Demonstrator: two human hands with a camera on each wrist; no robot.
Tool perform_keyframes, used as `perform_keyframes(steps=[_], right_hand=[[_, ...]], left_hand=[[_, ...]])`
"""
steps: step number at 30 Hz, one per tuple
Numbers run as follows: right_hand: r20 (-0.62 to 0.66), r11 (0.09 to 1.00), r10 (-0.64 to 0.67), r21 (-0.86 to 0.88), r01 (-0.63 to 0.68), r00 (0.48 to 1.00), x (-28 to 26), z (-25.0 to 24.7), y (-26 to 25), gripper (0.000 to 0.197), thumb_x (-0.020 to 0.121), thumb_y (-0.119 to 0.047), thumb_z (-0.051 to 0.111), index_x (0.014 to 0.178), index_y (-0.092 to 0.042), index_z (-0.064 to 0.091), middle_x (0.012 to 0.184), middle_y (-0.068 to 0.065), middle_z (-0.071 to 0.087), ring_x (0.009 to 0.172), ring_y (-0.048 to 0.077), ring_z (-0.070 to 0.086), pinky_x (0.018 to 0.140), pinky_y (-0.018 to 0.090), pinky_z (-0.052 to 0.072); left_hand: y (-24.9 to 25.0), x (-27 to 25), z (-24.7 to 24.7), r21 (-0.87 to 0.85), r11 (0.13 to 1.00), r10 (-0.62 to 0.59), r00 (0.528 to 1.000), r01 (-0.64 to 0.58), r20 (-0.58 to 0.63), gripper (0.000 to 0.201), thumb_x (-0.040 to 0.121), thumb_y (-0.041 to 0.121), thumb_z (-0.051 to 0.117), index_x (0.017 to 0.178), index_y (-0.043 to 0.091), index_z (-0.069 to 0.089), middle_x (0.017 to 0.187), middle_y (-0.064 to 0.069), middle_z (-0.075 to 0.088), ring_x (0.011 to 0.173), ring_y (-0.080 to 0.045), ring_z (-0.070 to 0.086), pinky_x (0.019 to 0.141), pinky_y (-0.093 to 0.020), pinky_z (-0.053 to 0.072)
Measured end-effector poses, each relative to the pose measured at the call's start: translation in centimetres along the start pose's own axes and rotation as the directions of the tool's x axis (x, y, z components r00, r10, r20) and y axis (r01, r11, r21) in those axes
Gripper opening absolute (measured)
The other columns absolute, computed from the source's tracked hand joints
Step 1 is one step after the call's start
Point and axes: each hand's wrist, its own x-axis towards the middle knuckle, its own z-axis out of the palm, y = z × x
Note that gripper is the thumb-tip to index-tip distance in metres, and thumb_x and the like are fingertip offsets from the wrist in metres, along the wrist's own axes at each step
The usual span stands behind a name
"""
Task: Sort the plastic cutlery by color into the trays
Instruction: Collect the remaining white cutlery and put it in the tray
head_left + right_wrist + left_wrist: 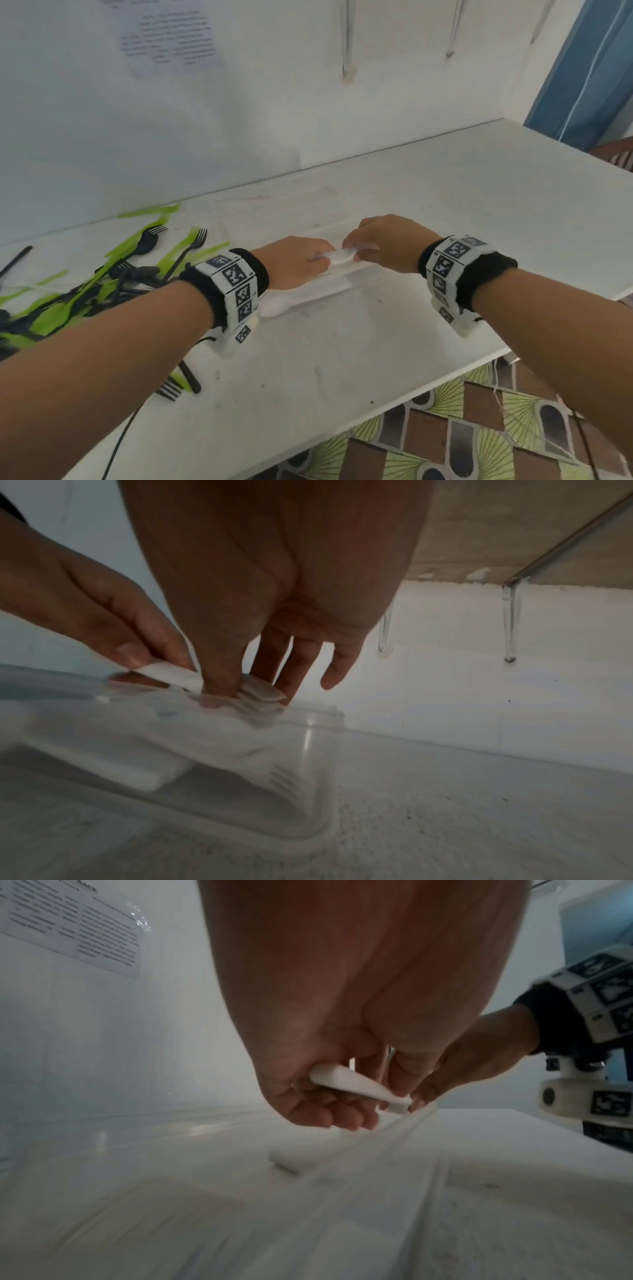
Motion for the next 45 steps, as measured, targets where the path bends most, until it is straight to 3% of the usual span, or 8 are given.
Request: perform_keyframes(steps=[5, 10, 15, 22, 33, 36, 40, 45], right_hand=[[0.047, 0.999, 0.026, 0.024, -0.027, 0.999, 1.0, -0.1, 2.0, 0.029, 0.1, -0.037, 0.06, 0.128, -0.037, 0.066, 0.119, -0.01, 0.062, 0.115, 0.016, 0.055, 0.094, 0.027, 0.039], [0.113, 0.999, -0.007, 0.036, 0.003, 0.994, 1.8, -0.6, 2.9, 0.028, 0.096, -0.037, 0.066, 0.124, -0.033, 0.071, 0.124, -0.01, 0.067, 0.092, 0.006, 0.049, 0.086, 0.022, 0.034], [0.165, 0.999, -0.026, 0.033, 0.021, 0.986, 2.6, -1.9, 2.7, 0.032, 0.094, -0.033, 0.069, 0.126, -0.03, 0.07, 0.105, -0.015, 0.059, 0.093, 0.005, 0.05, 0.086, 0.019, 0.033], [0.228, 0.999, -0.024, 0.038, 0.016, 0.973, 2.9, -2.4, 2.9, 0.03, 0.09, -0.03, 0.074, 0.119, -0.034, 0.075, 0.109, -0.016, 0.068, 0.096, 0.01, 0.059, 0.093, 0.027, 0.044], [0.296, 0.998, -0.044, -0.028, 0.055, 0.954, 4.0, -2.5, 2.6, 0.028, 0.089, -0.027, 0.073, 0.116, -0.034, 0.076, 0.083, -0.022, 0.063, 0.066, -0.005, 0.05, 0.067, 0.014, 0.036], [0.299, 0.999, -0.035, -0.016, 0.042, 0.954, 3.8, -2.6, 2.7, 0.028, 0.089, -0.027, 0.074, 0.116, -0.034, 0.076, 0.11, -0.014, 0.067, 0.077, 0.001, 0.054, 0.083, 0.02, 0.038], [0.348, 0.999, -0.04, -0.003, 0.043, 0.937, 3.9, -2.5, 2.7, 0.03, 0.091, -0.027, 0.072, 0.12, -0.035, 0.075, 0.113, -0.015, 0.07, 0.08, -0.003, 0.055, 0.089, 0.022, 0.039], [0.439, 0.992, -0.037, -0.091, 0.086, 0.898, 4.2, -2.5, 2.2, 0.036, 0.099, -0.022, 0.06, 0.132, -0.033, 0.067, 0.132, -0.014, 0.065, 0.121, 0.011, 0.058, 0.109, 0.025, 0.038]], left_hand=[[-1.2, 1.5, 0.4, -0.07, 0.995, -0.08, 0.988, 0.071, -0.132, 0.038, 0.107, 0.029, 0.038, 0.135, 0.027, 0.063, 0.121, -0.002, 0.054, 0.116, -0.021, 0.054, 0.106, -0.036, 0.039], [-1.9, 2.4, -0.7, -0.238, 0.965, -0.147, 0.979, 0.111, -0.14, 0.021, 0.096, 0.031, 0.055, 0.107, 0.033, 0.073, 0.106, 0.01, 0.069, 0.101, -0.013, 0.065, 0.095, -0.034, 0.051], [-1.7, 2.9, -0.1, -0.033, 0.995, -0.097, 0.992, 0.095, -0.082, 0.023, 0.099, 0.025, 0.052, 0.111, 0.032, 0.07, 0.101, 0.013, 0.067, 0.095, -0.009, 0.061, 0.092, -0.031, 0.049], [-2.4, 3.6, -1.1, -0.064, 0.993, -0.103, 0.989, 0.097, -0.103, 0.018, 0.098, 0.025, 0.059, 0.11, 0.03, 0.072, 0.102, 0.016, 0.066, 0.093, 0.002, 0.058, 0.08, -0.014, 0.042], [-0.2, 5.5, -0.9, 0.216, 0.969, -0.127, 0.992, 0.122, 0.006, 0.026, 0.081, 0.037, 0.082, 0.1, 0.024, 0.069, 0.1, 0.009, 0.065, 0.092, -0.014, 0.061, 0.08, -0.027, 0.048], [0.6, 6.0, -0.6, 0.332, 0.937, -0.119, 0.993, 0.111, 0.004, 0.021, 0.085, 0.034, 0.078, 0.098, 0.023, 0.066, 0.099, 0.007, 0.066, 0.092, -0.017, 0.06, 0.076, -0.028, 0.045], [1.1, 6.4, -0.8, 0.354, 0.927, -0.143, 0.989, 0.125, 0.025, 0.024, 0.082, 0.035, 0.08, 0.099, 0.023, 0.067, 0.1, 0.007, 0.067, 0.094, -0.018, 0.061, 0.079, -0.029, 0.049], [1.3, 6.7, -0.9, 0.349, 0.926, -0.164, 0.986, 0.144, 0.03, 0.03, 0.076, 0.041, 0.085, 0.096, 0.025, 0.069, 0.097, 0.01, 0.067, 0.091, -0.016, 0.063, 0.082, -0.03, 0.052]])
